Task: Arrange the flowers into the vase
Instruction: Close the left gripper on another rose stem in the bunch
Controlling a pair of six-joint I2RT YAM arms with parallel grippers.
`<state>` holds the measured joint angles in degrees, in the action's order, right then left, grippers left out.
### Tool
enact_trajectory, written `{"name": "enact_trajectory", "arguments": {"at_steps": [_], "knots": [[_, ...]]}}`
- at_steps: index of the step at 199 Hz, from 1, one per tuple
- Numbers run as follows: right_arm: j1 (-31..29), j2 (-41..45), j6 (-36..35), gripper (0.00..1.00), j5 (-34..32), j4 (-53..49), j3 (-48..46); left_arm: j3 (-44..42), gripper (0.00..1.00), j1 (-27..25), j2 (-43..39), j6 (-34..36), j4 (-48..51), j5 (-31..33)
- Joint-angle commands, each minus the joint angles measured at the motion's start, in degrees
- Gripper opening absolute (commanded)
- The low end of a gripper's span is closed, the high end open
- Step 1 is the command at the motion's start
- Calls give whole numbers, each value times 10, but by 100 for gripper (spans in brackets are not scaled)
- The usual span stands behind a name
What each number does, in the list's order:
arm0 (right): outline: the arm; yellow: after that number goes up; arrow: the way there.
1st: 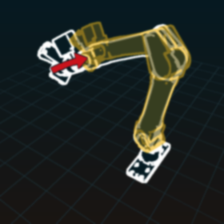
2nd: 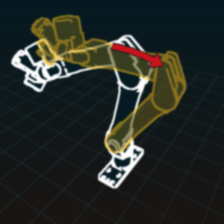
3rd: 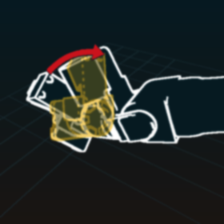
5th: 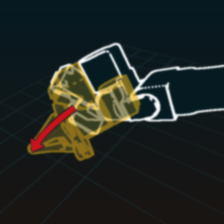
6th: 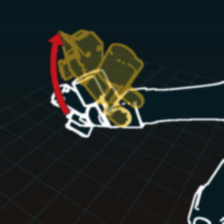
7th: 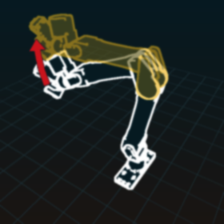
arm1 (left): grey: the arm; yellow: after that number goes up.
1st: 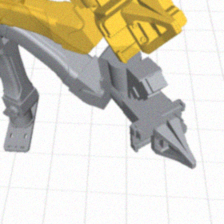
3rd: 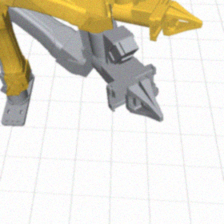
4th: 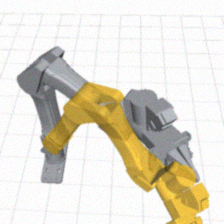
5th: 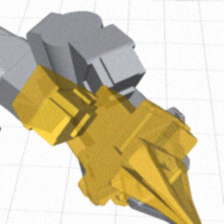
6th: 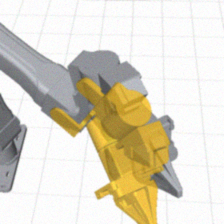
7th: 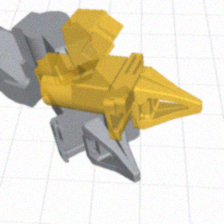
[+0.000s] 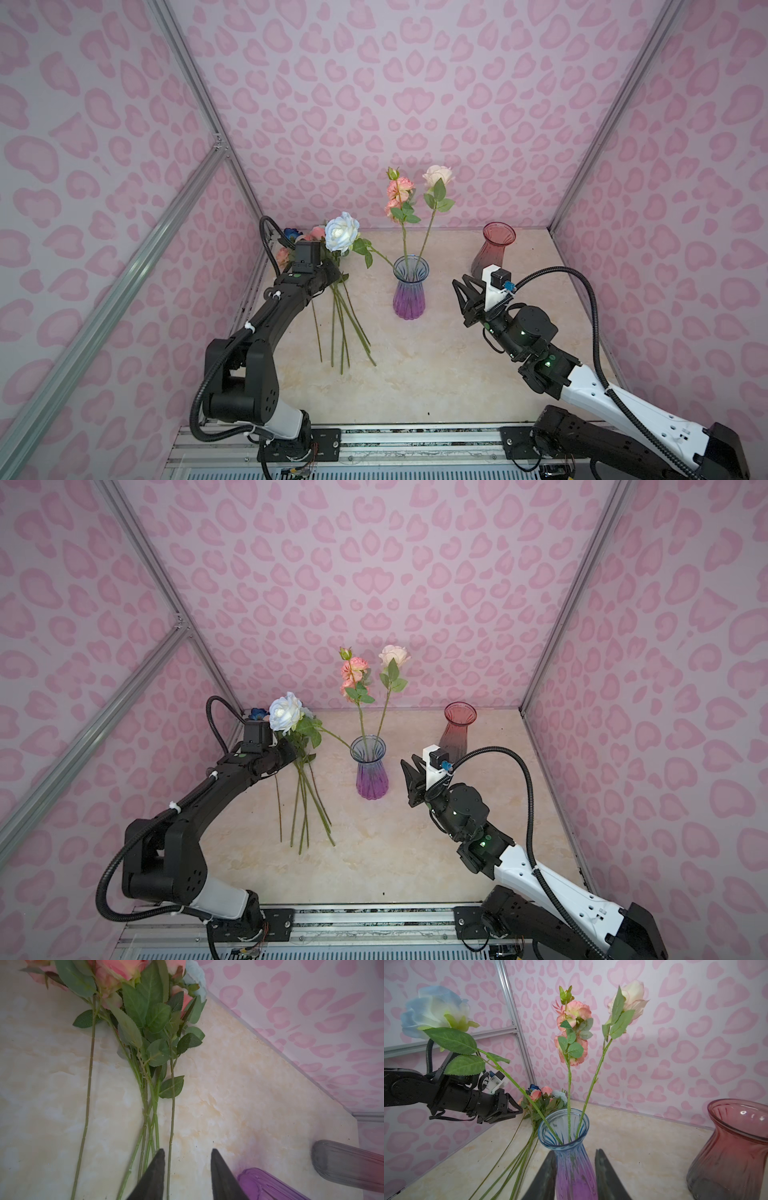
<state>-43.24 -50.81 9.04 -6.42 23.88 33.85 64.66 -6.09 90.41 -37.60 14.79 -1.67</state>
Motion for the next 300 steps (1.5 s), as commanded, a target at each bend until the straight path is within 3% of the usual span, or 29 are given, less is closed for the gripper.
{"name": "enact_trajectory", "arguments": {"at_steps": [1,62,74,166,233,300], "knots": [[6,12,15,33,1,0,-12,23,39,4,44,-30,-27,1],[40,30,33,33,22,-4,-29,63,37,23,155,-17,-47,-4],[41,28,35,33,26,-2,-31,67,33,24,162,-10,-42,1],[45,23,35,33,28,3,-34,90,30,28,220,6,-51,8],[47,24,34,33,28,1,-34,97,14,28,238,23,-65,9],[51,18,35,33,35,1,-27,101,27,29,251,31,-64,3]]}}
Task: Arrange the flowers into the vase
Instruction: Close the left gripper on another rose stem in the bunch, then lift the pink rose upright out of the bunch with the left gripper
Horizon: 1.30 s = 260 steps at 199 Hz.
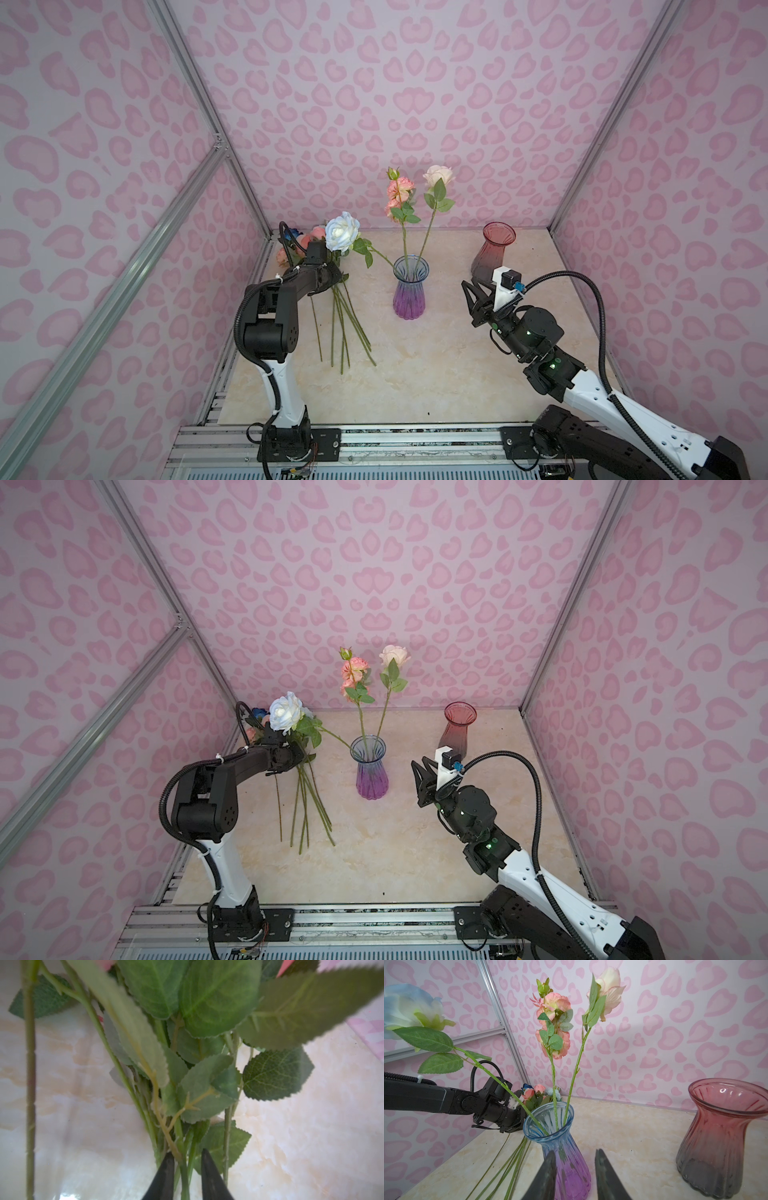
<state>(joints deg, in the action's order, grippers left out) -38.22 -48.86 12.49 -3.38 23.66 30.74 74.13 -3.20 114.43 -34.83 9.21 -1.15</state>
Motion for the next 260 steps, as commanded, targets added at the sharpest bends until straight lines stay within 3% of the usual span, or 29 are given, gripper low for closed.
{"name": "enact_trajectory", "arguments": {"at_steps": [1,71,181,260], "knots": [[1,-2,1,33,5,4,4,6,27,0,12,3,-8,-3],[2,5,2,33,5,5,2,6,3,0,-8,8,-6,1],[1,4,13,33,21,11,-1,-48,6,0,-145,52,41,5],[3,25,12,33,11,6,-10,-30,3,3,-112,86,57,57]]}}
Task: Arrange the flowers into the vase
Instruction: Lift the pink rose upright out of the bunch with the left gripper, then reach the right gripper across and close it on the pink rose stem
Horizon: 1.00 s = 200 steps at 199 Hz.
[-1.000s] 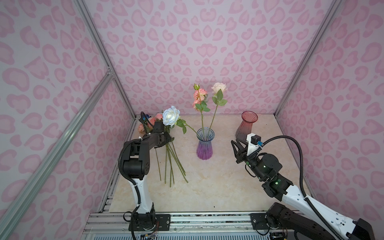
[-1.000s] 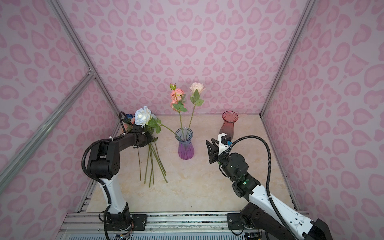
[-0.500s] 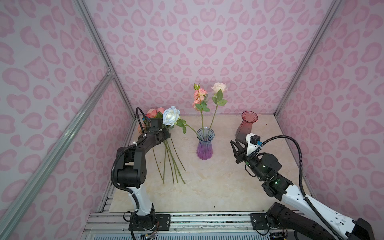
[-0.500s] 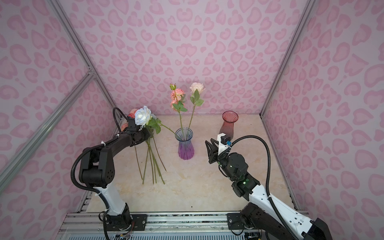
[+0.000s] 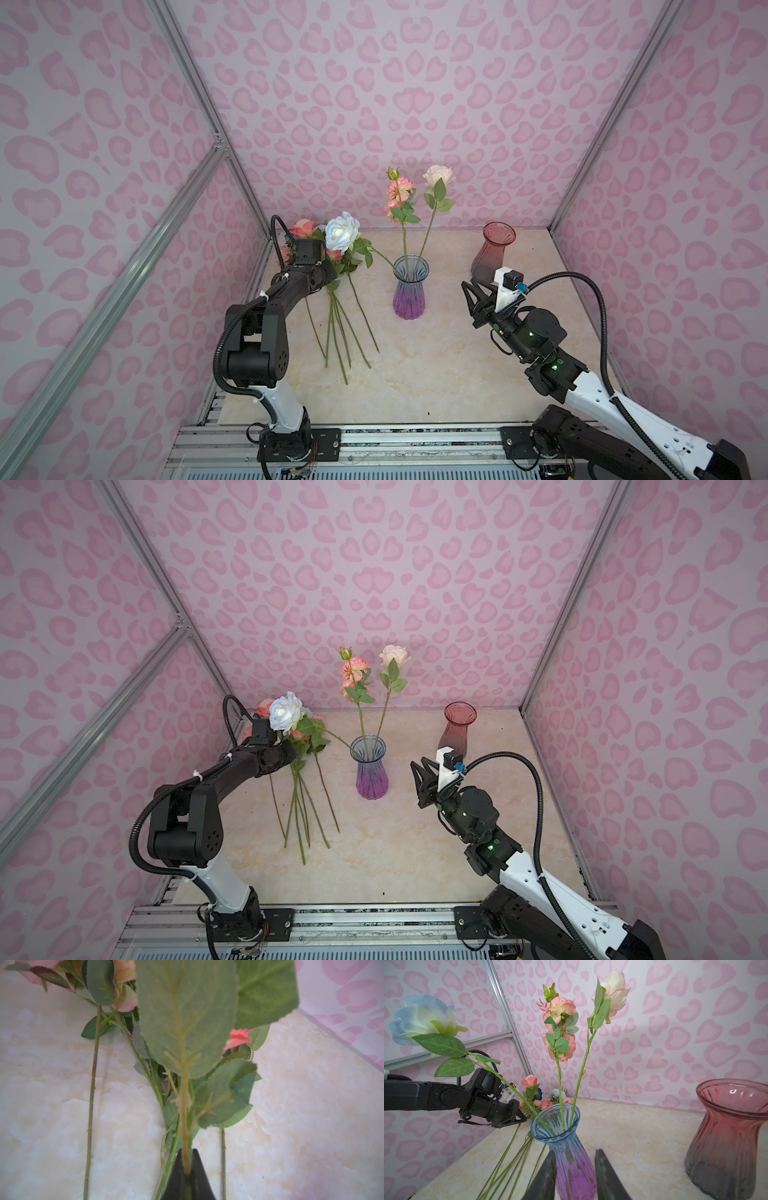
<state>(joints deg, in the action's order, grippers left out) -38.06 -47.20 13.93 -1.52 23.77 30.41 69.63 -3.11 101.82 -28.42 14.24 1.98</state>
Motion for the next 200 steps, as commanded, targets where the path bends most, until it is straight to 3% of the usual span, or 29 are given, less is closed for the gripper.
{"name": "enact_trajectory", "arguments": {"at_steps": [1,26,65,120,177,200], "knots": [[1,9,-2,33,-8,5,-7,16,3,2,15,23,8,25],[1,11,-4,33,-13,5,-10,28,3,3,23,22,12,16],[2,11,-5,33,-11,0,-9,-10,3,3,-59,12,-11,-21],[3,-1,3,33,4,1,4,-47,3,3,-227,32,10,-51],[-3,-14,-3,35,46,-25,49,-72,3,3,-475,86,56,-8],[-28,-25,-12,36,63,-42,81,-67,3,4,-556,96,67,-49]]}}
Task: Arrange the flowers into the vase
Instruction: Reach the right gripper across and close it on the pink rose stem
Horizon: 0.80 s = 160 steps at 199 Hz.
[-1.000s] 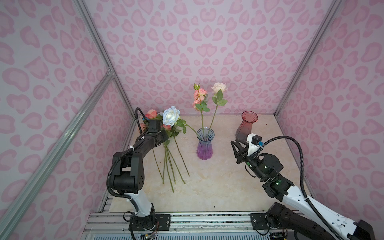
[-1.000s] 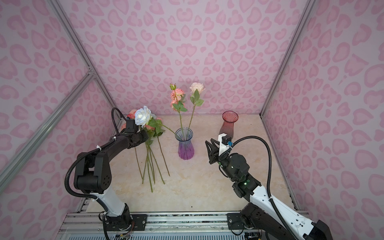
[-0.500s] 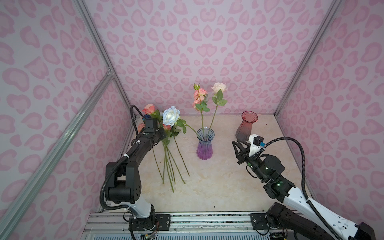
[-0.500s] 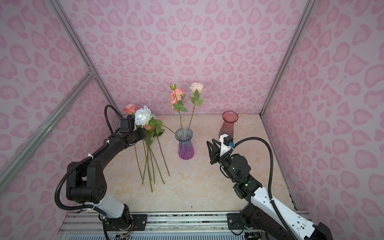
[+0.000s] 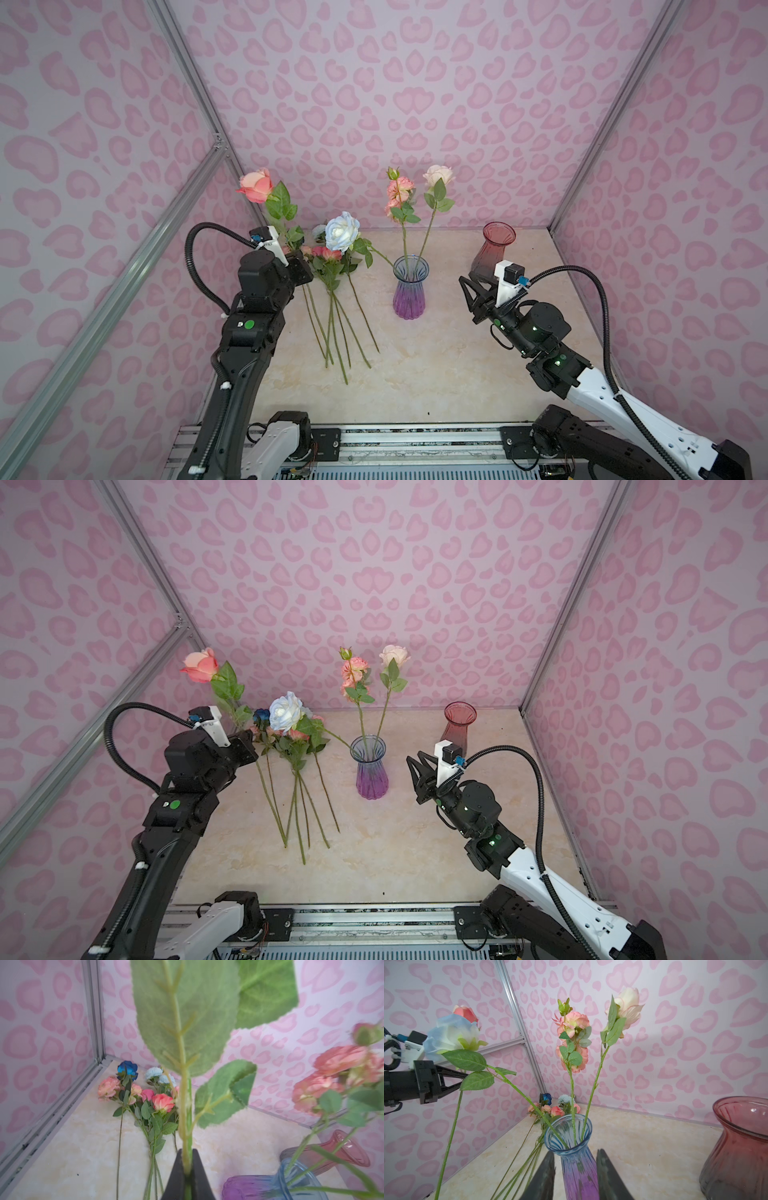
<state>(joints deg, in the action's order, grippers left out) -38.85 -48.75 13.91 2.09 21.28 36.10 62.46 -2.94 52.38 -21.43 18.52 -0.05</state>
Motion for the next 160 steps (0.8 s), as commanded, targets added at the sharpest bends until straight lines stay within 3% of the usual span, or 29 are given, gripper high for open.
{"name": "enact_trajectory", "arguments": {"at_steps": [1,41,76,119,160], "knots": [[-22,-10,-14,36,27,-18,26,4,3,2,-65,27,24,-31],[-185,-83,-113,38,-24,-41,114,-33,3,1,-192,29,-8,-113],[-291,-189,-182,41,-40,-47,223,-14,3,1,-227,0,-9,-218],[-346,-299,-192,45,8,-35,329,-45,3,1,-264,-44,-23,-263],[-347,-375,-182,50,22,-39,402,-71,3,0,-270,-89,-81,-293]]}}
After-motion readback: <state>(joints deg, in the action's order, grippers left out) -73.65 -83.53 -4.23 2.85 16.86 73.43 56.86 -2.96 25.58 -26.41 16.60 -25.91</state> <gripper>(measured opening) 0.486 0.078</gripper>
